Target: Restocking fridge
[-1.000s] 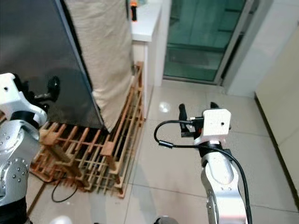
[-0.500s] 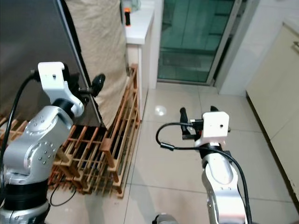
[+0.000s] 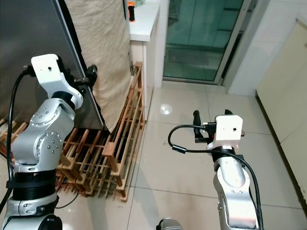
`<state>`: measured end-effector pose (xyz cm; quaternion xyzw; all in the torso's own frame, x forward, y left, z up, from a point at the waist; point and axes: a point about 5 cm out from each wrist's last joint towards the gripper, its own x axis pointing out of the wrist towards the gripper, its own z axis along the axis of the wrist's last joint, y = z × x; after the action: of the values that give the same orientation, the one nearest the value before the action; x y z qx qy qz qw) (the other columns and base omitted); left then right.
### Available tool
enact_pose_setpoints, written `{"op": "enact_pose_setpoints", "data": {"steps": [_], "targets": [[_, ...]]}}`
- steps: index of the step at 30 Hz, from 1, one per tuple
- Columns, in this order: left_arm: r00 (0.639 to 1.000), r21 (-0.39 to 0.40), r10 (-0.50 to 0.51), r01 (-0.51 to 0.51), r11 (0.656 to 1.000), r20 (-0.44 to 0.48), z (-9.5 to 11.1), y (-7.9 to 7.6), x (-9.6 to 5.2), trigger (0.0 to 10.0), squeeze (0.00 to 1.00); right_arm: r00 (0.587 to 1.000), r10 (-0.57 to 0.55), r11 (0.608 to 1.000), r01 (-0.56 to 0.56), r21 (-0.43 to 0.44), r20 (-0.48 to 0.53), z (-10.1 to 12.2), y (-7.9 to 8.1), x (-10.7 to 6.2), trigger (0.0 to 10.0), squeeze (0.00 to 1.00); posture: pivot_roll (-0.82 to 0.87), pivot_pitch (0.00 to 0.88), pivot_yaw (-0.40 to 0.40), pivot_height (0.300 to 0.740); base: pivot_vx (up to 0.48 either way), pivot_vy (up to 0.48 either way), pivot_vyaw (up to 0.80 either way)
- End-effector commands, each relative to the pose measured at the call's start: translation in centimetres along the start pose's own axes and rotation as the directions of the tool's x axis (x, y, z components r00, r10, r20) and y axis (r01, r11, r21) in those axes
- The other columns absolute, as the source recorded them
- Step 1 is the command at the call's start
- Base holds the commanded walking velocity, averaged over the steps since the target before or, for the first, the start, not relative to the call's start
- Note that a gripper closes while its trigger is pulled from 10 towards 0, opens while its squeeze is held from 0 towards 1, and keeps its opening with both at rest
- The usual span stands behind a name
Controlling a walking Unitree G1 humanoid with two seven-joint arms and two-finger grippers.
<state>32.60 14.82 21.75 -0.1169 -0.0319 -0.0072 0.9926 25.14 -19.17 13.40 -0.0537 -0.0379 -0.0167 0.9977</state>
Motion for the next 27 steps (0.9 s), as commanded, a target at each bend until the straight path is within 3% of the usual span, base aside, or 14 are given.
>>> {"op": "enact_pose_setpoints", "data": {"steps": [1, 27], "targets": [[1.000, -0.013, 0.024, -0.024, 1.000, 0.015, 0.5, 0.3, 0.2, 10.0, 0.00, 1.000, -0.002, 1.000, 0.002, -0.004, -0.001, -0.1, -0.1, 0.1, 10.0, 0.00, -0.19, 0.039, 0.038, 0.740, 0.000, 0.000, 0.00], [0.994, -0.064, -0.107, 0.105, 0.992, -0.025, 0.2, -0.8, -1.8, 10.0, 0.00, 1.000, 0.012, 1.000, -0.012, -0.012, -0.014, -0.7, 0.0, 0.2, 10.0, 0.00, -0.18, 0.045, 0.032, 0.740, 0.000, 0.000, 0.00]]}}
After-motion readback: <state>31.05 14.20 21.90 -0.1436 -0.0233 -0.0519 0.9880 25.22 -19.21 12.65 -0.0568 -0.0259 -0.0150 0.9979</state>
